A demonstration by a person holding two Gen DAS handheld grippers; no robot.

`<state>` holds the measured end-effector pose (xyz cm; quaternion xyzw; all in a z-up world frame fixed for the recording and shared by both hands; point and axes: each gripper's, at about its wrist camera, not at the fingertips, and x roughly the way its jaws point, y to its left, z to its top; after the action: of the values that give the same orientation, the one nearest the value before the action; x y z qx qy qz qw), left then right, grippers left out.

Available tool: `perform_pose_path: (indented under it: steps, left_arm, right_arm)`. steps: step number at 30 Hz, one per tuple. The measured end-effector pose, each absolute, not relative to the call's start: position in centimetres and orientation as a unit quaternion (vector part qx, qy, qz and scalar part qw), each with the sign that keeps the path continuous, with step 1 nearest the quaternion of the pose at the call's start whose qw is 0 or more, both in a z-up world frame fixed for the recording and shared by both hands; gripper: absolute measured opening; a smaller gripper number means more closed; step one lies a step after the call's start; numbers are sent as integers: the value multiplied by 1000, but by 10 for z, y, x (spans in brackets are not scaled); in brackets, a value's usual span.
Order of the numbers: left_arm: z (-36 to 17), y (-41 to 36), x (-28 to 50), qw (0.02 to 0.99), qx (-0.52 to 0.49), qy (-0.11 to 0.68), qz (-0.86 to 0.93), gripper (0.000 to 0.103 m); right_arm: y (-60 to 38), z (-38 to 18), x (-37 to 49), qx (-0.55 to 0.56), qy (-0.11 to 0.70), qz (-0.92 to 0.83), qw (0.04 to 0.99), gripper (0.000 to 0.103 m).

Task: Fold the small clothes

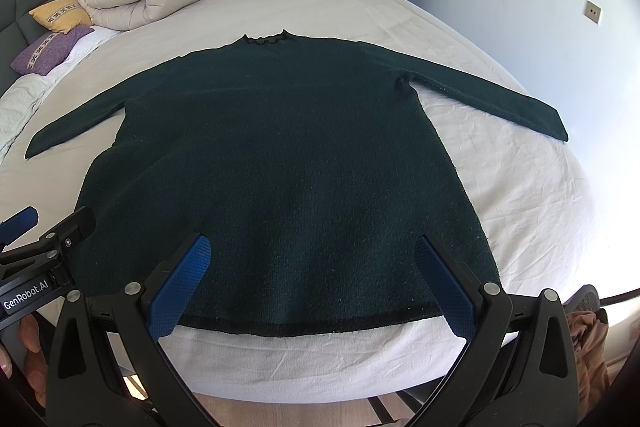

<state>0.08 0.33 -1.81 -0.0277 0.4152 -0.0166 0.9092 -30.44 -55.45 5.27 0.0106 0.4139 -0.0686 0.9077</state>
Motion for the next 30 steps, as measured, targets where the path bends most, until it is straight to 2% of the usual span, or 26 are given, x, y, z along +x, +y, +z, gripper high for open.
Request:
perform_pose_path:
  steps: [13,19,25,30]
  left_arm:
    - [-25,15,6,902,-48,428,-22,103]
    - [-28,56,20,888,-145,434,-47,103]
    - [-28,134,41,871,-290,389,-80,103]
    - [-35,196,65,845,-345,404,-56,103]
  right_arm:
    - [-553,47,-296,12,423,-68,904,103]
    - [-555,48,-292,26,417,-53,907,103]
    - [-558,56,-280,60,403,-16,913,103]
    - [-555,70,-262,77,382,12,921,103]
